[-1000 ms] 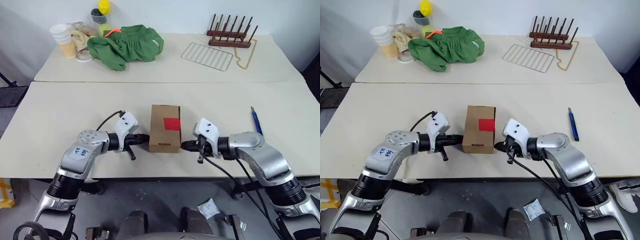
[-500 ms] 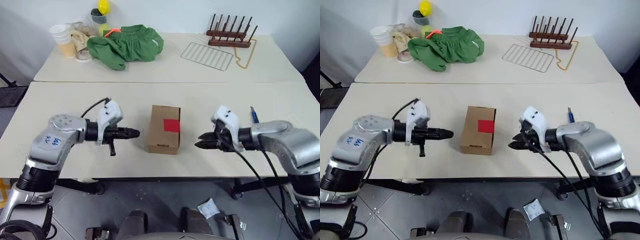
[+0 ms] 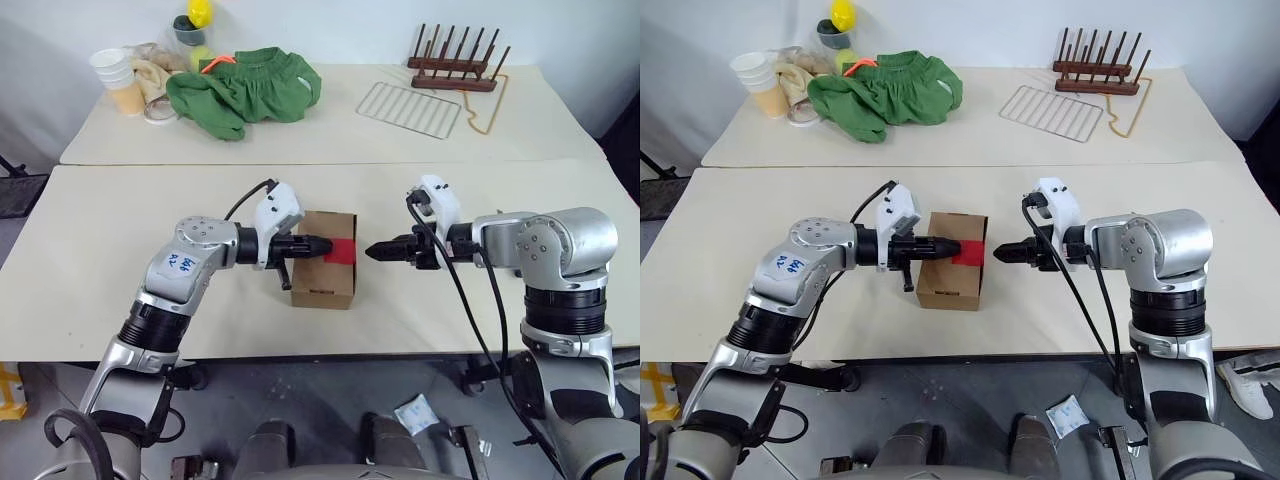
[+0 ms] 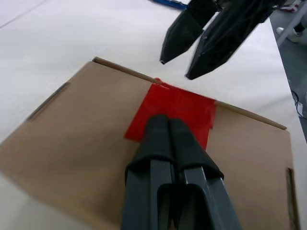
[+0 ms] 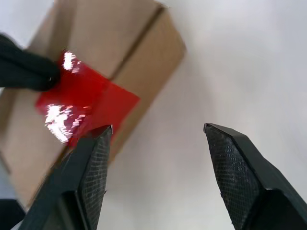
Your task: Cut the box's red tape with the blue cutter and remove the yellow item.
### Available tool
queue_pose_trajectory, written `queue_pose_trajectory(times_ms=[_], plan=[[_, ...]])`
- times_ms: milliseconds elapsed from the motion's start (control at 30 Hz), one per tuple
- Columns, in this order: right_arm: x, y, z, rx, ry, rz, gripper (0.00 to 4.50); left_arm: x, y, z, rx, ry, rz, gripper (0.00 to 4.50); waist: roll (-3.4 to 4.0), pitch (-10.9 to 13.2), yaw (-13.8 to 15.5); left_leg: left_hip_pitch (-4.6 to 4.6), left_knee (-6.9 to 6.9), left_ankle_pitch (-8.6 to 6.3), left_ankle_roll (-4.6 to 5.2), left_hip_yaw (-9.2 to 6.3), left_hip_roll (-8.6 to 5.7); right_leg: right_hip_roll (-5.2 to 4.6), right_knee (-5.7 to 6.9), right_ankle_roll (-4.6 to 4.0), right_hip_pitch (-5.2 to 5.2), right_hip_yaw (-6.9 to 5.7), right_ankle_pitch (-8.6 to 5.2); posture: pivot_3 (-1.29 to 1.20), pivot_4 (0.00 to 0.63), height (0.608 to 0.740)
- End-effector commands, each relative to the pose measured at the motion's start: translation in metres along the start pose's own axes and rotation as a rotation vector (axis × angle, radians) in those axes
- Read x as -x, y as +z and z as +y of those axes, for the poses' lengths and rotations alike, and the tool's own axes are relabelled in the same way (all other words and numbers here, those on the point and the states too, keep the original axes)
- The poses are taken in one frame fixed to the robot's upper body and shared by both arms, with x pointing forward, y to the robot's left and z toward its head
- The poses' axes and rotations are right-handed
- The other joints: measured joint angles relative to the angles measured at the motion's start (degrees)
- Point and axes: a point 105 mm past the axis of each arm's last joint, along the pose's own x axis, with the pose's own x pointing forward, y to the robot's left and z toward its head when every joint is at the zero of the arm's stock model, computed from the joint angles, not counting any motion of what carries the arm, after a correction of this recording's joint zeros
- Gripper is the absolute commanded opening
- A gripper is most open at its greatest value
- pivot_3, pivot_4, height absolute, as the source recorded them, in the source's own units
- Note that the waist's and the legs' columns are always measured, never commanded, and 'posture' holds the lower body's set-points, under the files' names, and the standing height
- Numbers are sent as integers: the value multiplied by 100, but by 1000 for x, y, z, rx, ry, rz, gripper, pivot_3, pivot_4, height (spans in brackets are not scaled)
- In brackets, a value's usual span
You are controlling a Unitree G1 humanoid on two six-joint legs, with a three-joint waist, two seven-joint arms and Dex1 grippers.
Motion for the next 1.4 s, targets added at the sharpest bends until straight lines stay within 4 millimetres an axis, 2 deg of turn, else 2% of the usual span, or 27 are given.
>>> queue_pose_trajectory(times_ms=[33, 233, 433, 900, 1400], plan=[[-2, 7, 1, 13, 2, -34, 3181, -3, 7, -3, -41, -1, -2, 0, 0, 0, -41, 1, 0, 0, 0, 0, 0, 0, 0, 0, 0, 0, 0, 0, 150, 740], [0, 26, 6, 5, 32, -107, 3181, -1, 0, -2, -36, 17, 15, 0, 0, 0, -52, 3, 1, 0, 0, 2, 2, 0, 2, 0, 0, 3, 0, 0, 150, 740], [-2, 27, 14, -2, 77, -91, 3181, 0, -3, -4, -31, 25, 23, 0, 0, 0, -52, 4, 0, 0, 0, 2, 2, 0, 2, 0, 0, 4, 0, 0, 150, 740], [-15, 1, 2, 16, 25, -3, 3181, 2, -3, -2, -24, 49, 21, 0, 0, 0, -55, 8, 0, 0, 0, 5, 2, 0, 3, 0, 2, 7, 0, 0, 150, 740], [-15, -19, -8, 16, -41, 130, 3181, 8, -5, -1, -15, 67, 33, 0, -2, -3, -29, 12, 0, 0, 0, 6, 1, 0, 3, 0, 6, 10, 0, 0, 150, 740]])
